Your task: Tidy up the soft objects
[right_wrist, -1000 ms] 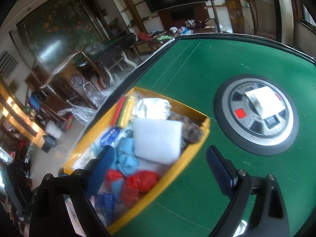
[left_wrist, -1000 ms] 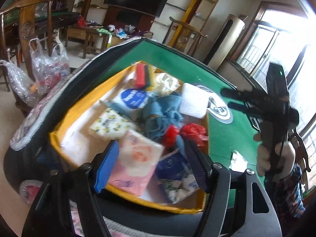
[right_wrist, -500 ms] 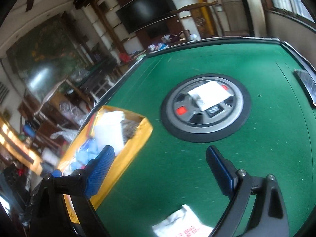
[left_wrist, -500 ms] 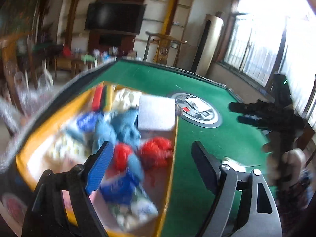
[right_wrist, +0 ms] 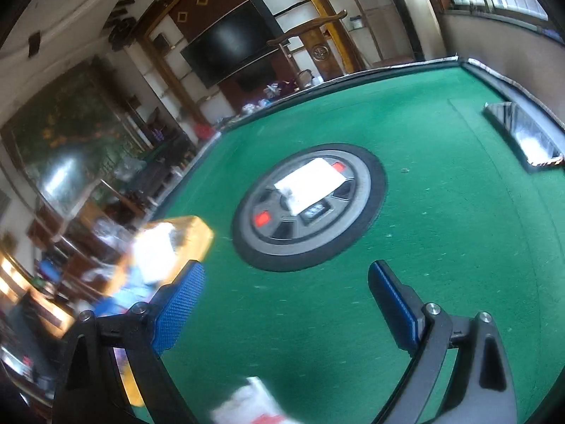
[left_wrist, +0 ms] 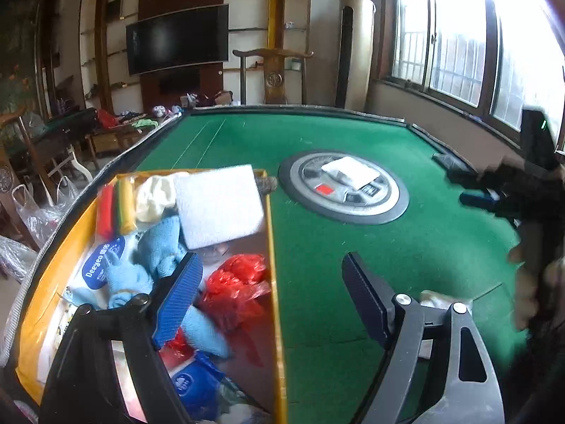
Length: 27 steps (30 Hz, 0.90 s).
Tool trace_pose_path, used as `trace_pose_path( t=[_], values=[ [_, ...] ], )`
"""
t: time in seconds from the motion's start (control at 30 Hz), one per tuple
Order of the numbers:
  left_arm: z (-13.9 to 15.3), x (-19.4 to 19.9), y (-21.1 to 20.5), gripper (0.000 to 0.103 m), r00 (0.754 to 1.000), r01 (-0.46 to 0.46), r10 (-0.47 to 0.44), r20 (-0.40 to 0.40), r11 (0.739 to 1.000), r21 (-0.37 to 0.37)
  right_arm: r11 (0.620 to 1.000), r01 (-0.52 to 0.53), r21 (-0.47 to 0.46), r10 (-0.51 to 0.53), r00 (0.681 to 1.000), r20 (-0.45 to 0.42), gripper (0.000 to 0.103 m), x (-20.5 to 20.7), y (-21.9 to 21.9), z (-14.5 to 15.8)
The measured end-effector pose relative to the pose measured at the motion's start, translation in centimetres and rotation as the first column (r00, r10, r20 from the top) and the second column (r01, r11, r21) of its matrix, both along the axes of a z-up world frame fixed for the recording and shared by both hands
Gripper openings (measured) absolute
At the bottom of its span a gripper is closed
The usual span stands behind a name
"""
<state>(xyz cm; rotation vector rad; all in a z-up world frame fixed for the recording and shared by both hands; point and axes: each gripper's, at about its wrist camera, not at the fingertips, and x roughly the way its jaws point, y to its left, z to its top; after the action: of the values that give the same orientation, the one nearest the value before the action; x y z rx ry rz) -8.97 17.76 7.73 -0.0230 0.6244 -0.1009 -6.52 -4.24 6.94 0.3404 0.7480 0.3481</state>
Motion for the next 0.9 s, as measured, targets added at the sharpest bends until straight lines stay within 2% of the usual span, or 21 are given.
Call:
trace_pose_path(
  t=[0.07, 0.13, 0.27, 0.37, 0.47, 0.53, 0.7, 0.83, 0.9],
  values=[
    [0.6, -0.6, -0.5, 0.082, 0.999, -0.03, 0.029, 0.02, 0.999, 0.032, 0.997, 0.006, -0.078, -0.005, 1.0, 0.014, 0.091, -0.1, 0.8, -0.2],
    [1.1, -1.1, -0.9, 0.082, 0.997, -0.062, 0.059, 0.045, 0.996, 0.061, 0.994, 0.013, -0.106, -0.01, 1.0, 0.027, 0.091, -0.1, 1.1, -0.2],
    [2.1, -2.2, 0.1, 0.087, 0.988, -0.142, 0.138, 0.073, 0.988, 0.063, 0.985, 0.016, -0.173, -0.004, 0.997, 0.072, 0.091, -1.0, 2.2, 0.1],
    [2.5, -2.3, 1.0, 0.087, 0.977, -0.208, 0.203, 0.067, 0.975, 0.079, 0.975, 0.028, -0.219, -0.003, 0.994, 0.111, 0.091, -1.7, 3.0, 0.4],
    [3.2, -2.9, 2.3, 0.087, 0.955, -0.291, 0.284, 0.085, 0.953, 0.081, 0.966, 0.031, -0.257, 0.005, 0.991, 0.136, 0.091, -2.3, 3.8, 0.4],
    [4.0, -3.8, 3.8, 0.087, 0.938, -0.335, 0.328, 0.114, 0.942, 0.04, 0.959, 0.032, -0.283, 0.012, 0.988, 0.152, 0.091, -2.8, 4.4, 0.4],
    [5.4, -5.7, 7.3, 0.087, 0.91, -0.386, 0.394, 0.13, 0.919, -0.086, 0.952, -0.009, -0.307, 0.061, 0.985, 0.159, 0.091, -4.2, 6.5, 0.9],
    [6.2, -6.7, 9.5, 0.103, 0.898, -0.391, 0.414, 0.147, 0.906, -0.159, 0.95, -0.069, -0.304, 0.127, 0.976, 0.177, 0.091, -6.2, 8.9, 1.7],
    [6.2, -7.3, 10.5, 0.103, 0.891, -0.393, 0.429, 0.152, 0.894, -0.216, 0.947, -0.102, -0.304, 0.162, 0.97, 0.181, 0.092, -7.0, 10.2, 2.0]
  ],
)
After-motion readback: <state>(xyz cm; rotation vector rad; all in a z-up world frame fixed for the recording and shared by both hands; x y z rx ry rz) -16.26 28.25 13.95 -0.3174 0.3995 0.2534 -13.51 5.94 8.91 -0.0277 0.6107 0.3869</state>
